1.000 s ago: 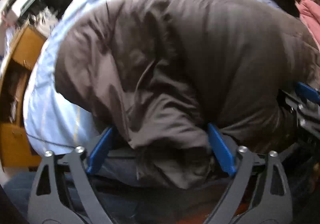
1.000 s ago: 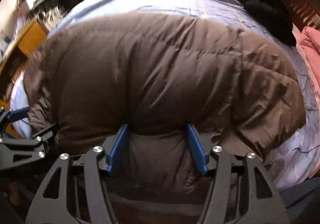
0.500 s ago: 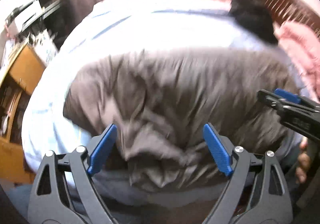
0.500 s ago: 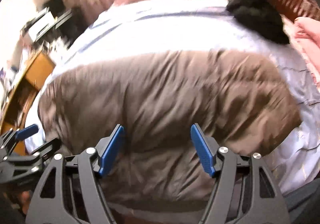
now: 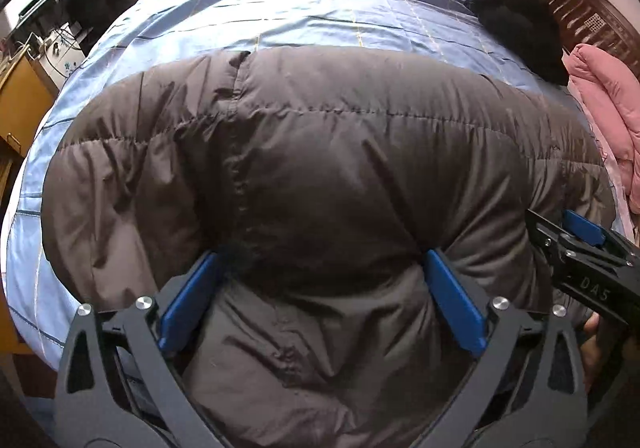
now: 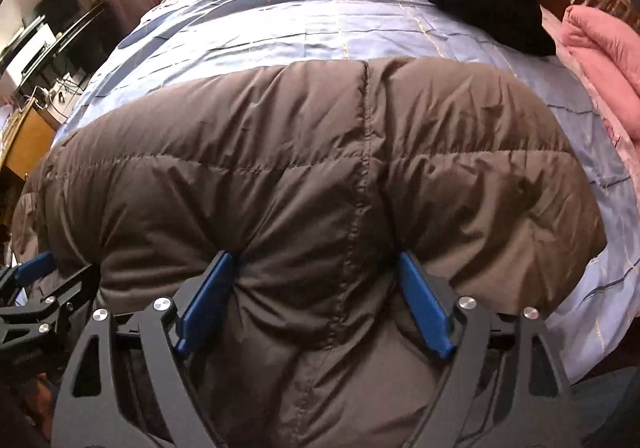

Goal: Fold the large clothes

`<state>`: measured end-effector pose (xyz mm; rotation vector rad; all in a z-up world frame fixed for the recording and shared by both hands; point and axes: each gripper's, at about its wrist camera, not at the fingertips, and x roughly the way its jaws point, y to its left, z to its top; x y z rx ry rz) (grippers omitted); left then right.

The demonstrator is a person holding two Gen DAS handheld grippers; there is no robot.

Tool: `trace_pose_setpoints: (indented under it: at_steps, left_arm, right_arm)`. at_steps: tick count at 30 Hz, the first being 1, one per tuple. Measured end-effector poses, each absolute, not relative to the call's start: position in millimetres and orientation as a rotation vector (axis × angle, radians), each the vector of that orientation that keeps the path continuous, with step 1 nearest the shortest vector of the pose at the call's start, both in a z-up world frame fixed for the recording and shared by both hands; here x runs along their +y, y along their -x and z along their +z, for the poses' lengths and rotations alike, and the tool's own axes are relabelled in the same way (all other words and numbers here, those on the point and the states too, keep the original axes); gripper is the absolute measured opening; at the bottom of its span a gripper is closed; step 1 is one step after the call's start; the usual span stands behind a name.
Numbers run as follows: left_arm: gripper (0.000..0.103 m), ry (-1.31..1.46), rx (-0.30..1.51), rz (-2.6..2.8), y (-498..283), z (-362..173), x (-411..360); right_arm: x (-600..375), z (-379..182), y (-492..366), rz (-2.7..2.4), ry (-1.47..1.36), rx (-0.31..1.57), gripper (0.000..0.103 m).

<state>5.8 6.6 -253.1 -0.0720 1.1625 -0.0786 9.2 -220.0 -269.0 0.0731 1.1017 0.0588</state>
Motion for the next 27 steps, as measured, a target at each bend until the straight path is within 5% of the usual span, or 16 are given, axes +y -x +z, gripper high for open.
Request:
trace_pose_setpoints:
  at_steps: [27]
  left_arm:
    - [0.101,0.049,1.19,-0.012,-12.4,-276.3,1.2]
  right_arm:
    - [-220.7,-289.1,-10.9,0.059,-0.078,1.116,0.093]
